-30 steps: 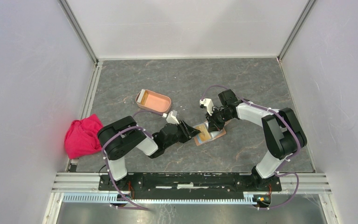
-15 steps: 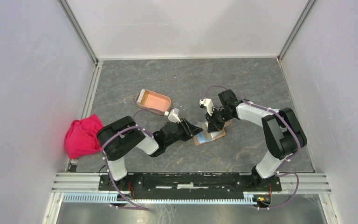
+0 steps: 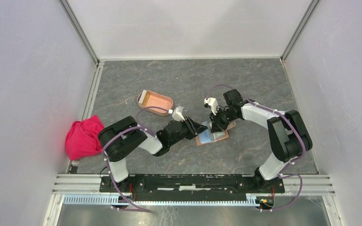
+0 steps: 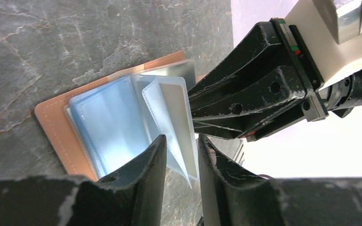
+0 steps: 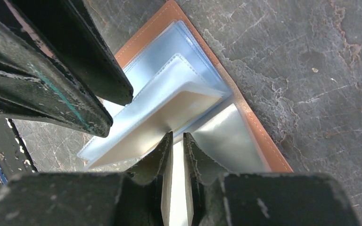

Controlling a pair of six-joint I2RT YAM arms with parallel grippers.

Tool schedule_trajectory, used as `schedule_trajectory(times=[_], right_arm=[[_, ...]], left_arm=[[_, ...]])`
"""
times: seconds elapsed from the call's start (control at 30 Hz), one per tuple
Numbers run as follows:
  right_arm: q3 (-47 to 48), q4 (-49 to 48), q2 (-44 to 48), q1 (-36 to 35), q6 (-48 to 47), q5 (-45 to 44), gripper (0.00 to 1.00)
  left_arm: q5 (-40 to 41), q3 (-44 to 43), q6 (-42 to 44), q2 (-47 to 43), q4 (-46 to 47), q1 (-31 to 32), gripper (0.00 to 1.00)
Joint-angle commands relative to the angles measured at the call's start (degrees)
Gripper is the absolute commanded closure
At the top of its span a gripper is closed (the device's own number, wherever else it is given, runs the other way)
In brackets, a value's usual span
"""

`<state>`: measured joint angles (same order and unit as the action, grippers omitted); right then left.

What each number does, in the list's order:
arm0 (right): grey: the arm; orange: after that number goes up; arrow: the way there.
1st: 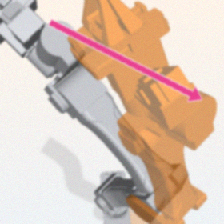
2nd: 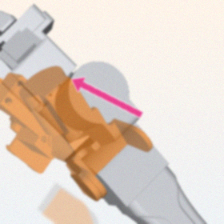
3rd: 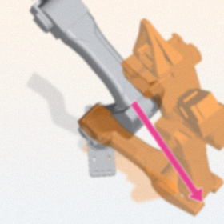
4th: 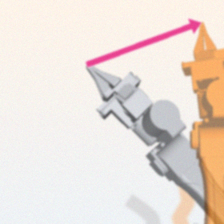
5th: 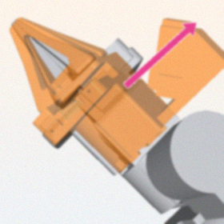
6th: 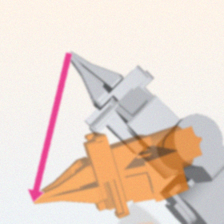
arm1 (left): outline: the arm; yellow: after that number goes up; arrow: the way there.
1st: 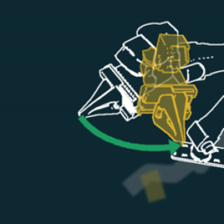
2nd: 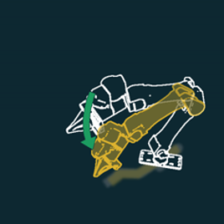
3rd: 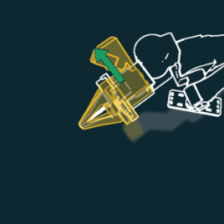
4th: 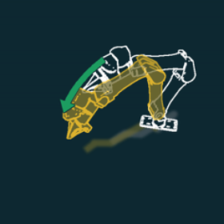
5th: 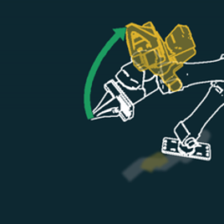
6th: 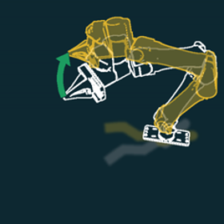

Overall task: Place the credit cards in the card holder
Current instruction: Turn over the card slot in the card holder.

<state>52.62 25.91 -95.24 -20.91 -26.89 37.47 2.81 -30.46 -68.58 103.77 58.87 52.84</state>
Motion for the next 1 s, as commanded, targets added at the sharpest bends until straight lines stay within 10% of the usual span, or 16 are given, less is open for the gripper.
schedule_trajectory(times=[0.0, 0.97], right_arm=[[0.2, 0.3, 2.0, 1.1, 0.2, 1.6, 0.81], [-2.1, -0.4, 11.8, 10.1, -1.5, 5.6, 0.74]], left_arm=[[-0.5, -2.6, 1.8, 1.4, 2.6, 0.0, 0.66], [-1.1, -6.8, 8.3, 3.8, -7.3, -0.7, 0.75]])
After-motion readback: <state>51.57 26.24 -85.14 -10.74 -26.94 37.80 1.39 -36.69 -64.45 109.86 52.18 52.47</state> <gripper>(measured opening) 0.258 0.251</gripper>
